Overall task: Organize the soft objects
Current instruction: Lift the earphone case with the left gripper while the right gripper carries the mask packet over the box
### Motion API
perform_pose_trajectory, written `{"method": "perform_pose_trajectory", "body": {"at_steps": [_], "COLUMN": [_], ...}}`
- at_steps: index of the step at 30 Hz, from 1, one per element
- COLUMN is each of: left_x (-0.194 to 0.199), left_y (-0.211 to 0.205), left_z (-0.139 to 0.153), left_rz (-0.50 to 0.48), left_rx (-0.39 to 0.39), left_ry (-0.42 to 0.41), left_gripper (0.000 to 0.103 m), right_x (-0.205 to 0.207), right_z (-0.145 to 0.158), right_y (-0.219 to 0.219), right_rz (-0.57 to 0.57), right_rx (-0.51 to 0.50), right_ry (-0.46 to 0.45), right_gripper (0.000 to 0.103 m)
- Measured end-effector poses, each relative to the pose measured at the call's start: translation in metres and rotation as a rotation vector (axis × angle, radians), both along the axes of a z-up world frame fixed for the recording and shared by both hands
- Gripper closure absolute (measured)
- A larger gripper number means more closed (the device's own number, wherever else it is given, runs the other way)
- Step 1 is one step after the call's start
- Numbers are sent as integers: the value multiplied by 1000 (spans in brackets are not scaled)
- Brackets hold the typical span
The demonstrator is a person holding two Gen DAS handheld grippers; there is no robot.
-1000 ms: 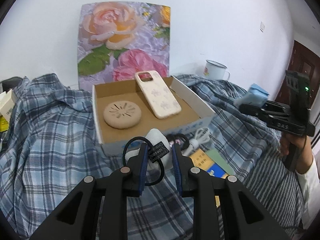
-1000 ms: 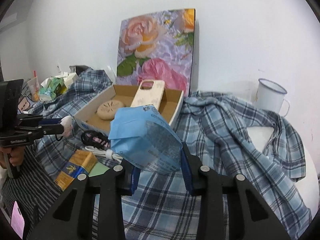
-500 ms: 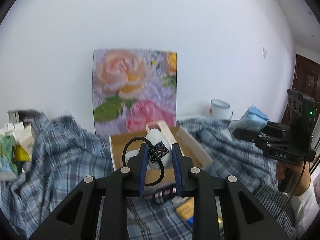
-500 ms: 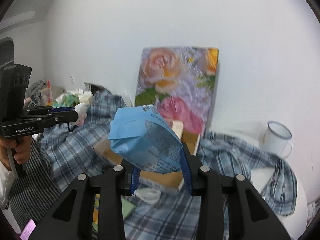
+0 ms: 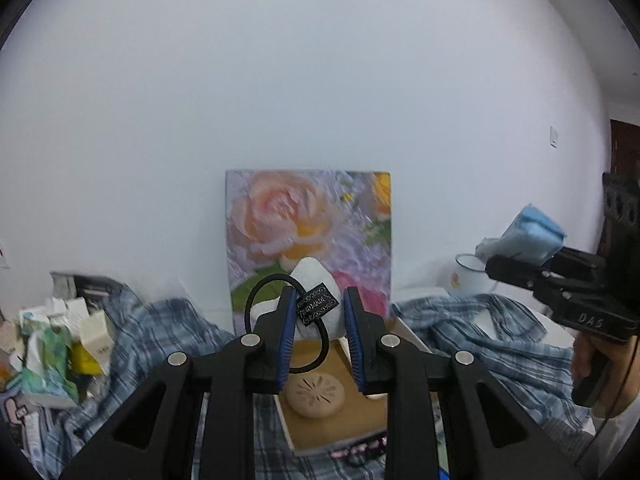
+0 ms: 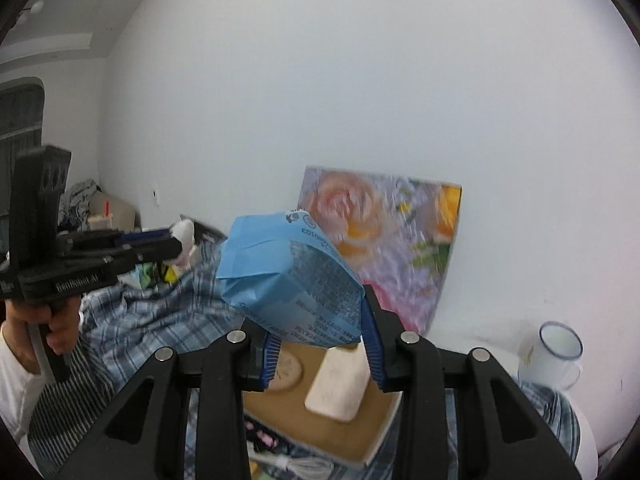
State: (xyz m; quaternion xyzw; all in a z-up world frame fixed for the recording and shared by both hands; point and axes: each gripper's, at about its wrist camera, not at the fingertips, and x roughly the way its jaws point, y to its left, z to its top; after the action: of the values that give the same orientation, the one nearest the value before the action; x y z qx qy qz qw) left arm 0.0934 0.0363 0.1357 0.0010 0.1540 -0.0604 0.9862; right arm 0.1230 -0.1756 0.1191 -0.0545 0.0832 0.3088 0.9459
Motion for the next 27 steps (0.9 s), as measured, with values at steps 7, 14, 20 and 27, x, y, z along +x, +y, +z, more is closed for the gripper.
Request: {"method": "perform_pose_trajectory", "body": {"at_steps": [7, 14, 20, 27], "left_x": [10, 32, 58, 83], "left_y": [-8, -29, -33, -29], "left_z": [20, 11, -33, -76], "left_rz": [39, 26, 55, 71], "left_rx": [17, 80, 88, 92], "left_ry": [-71, -60, 9, 98], "left_gripper": [78, 78, 78, 78], "right_x": [10, 28, 47, 70], "right_z": [22, 14, -16, -46], "right_y": [12, 22, 22, 26], "right_rz": [-4, 0, -7, 2], "right_rx": [29, 24, 47, 46], "right_ry": [-44, -45, -17, 75], "right_gripper": [68, 68, 68, 68]}}
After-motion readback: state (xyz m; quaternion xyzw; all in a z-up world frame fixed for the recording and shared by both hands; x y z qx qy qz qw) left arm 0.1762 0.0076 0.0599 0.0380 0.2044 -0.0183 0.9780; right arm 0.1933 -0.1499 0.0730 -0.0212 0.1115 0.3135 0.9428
